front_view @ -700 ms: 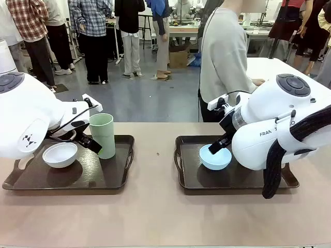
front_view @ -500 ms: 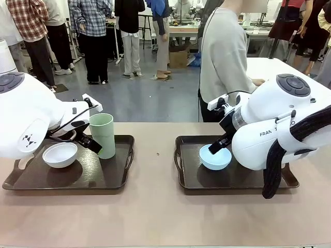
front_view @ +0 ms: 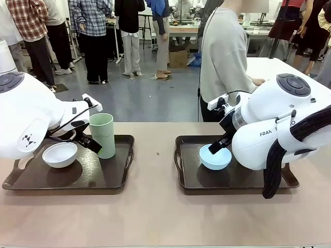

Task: Set up a tray with a mat and arrange the tableware.
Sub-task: Pick up the Picnic Bowl and Reusable plastic cup from the Handle tray in front of the human's position and hold them in the air.

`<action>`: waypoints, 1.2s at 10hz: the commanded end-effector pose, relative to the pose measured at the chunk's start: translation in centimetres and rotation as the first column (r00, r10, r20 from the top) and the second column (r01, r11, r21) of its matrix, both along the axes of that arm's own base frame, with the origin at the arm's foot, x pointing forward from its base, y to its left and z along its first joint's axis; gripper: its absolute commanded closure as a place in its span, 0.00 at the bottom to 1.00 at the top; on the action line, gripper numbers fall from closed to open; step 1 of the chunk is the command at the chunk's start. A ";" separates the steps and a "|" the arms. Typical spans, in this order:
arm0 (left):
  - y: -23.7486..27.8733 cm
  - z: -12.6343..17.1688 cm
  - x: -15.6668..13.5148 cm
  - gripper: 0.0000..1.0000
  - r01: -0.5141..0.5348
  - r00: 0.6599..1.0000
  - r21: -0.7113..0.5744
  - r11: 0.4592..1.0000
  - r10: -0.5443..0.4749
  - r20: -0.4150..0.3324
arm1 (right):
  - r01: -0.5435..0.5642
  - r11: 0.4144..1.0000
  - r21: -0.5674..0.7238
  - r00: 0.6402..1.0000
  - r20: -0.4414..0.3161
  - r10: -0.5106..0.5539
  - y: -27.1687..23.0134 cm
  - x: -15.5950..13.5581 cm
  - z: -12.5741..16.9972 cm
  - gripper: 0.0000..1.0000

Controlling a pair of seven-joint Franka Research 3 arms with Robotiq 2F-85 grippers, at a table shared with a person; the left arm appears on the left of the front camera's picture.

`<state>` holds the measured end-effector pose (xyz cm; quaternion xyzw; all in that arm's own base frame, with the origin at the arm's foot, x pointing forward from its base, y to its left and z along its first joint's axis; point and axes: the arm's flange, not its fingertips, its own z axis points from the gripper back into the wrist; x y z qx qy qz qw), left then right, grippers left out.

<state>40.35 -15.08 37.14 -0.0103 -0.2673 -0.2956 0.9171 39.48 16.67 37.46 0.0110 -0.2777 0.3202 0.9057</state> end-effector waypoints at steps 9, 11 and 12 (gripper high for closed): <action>0.0 0.0 0.0 0.00 0.000 1.000 0.000 1.000 0.000 0.000 | 0.000 1.000 0.000 1.000 0.000 0.000 0.0 0.0 0.0 0.00; 0.4 4.0 -4.5 0.00 -0.011 0.999 0.073 0.997 0.007 0.048 | 0.071 0.997 -0.037 0.997 -0.010 -0.071 1.2 -3.6 3.6 0.00; 0.9 5.2 -6.8 0.00 -0.025 0.999 0.087 0.996 0.023 0.031 | 0.149 0.985 -0.083 0.983 -0.092 -0.156 0.9 -5.8 4.6 0.00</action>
